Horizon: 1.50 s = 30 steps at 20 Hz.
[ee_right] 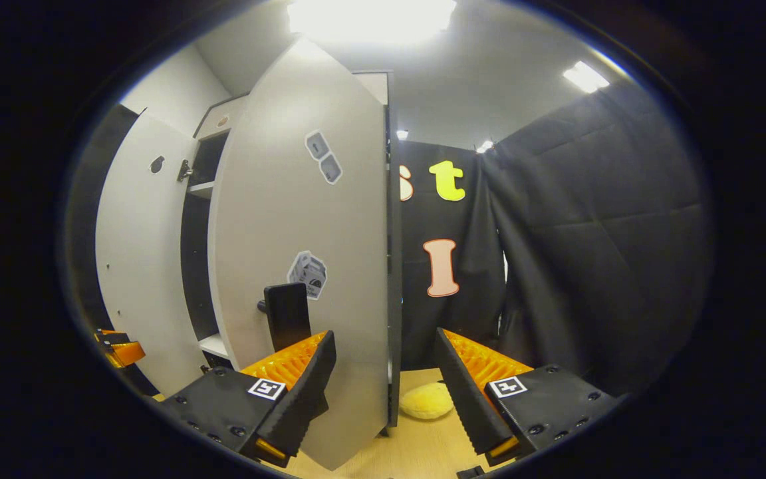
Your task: Grab one shoe with the right hand and put it into the shoe cabinet, grab the other shoe with the left hand and put it into the shoe cabinet; then close the right door with the right hand and the left door with the left hand.
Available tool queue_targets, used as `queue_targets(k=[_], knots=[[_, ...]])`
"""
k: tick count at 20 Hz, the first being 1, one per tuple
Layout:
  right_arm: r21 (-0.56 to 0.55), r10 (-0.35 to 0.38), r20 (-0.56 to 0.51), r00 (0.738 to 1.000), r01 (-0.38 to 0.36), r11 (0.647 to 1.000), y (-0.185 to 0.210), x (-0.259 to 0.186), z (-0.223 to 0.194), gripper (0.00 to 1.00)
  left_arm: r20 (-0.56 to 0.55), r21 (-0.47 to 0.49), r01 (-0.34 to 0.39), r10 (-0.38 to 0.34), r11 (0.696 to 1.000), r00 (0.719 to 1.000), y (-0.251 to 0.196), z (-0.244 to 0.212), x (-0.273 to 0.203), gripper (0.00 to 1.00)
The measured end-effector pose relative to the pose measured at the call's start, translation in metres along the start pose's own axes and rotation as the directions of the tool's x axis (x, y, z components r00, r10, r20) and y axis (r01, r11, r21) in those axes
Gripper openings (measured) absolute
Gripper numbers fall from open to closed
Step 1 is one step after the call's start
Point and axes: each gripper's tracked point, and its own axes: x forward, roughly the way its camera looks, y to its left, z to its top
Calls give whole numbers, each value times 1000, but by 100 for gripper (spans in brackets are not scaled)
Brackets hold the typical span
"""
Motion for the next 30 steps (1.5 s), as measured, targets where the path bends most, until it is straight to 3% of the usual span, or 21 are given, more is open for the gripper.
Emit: queue_targets(k=[5,11,15,19,21,24,30], knots=[[84,104,44,994,-108,991,41,6,15,95,8,-21,-65,65,998,998,30,-4,-29,83],[53,99,5,995,-99,994,45,7,-1,95,23,-18,-222,223,975,975,94,-3,-59,83],[70,92,-19,996,-90,993,46,8,-9,95,81,-10,-351,350,936,933,147,16,-75,83],[85,70,-48,996,-66,994,46,7,-28,95,95,-28,-415,415,910,905,188,29,-81,83],[116,82,-80,993,-73,991,54,3,-44,95,90,-47,-413,416,909,905,203,37,-79,83],[127,94,-149,984,-76,989,61,-2,-74,96,107,-42,-356,358,934,927,216,55,-69,83],[115,94,-219,971,-70,991,64,-12,-107,96,151,-11,-184,184,983,971,227,89,-12,83]])
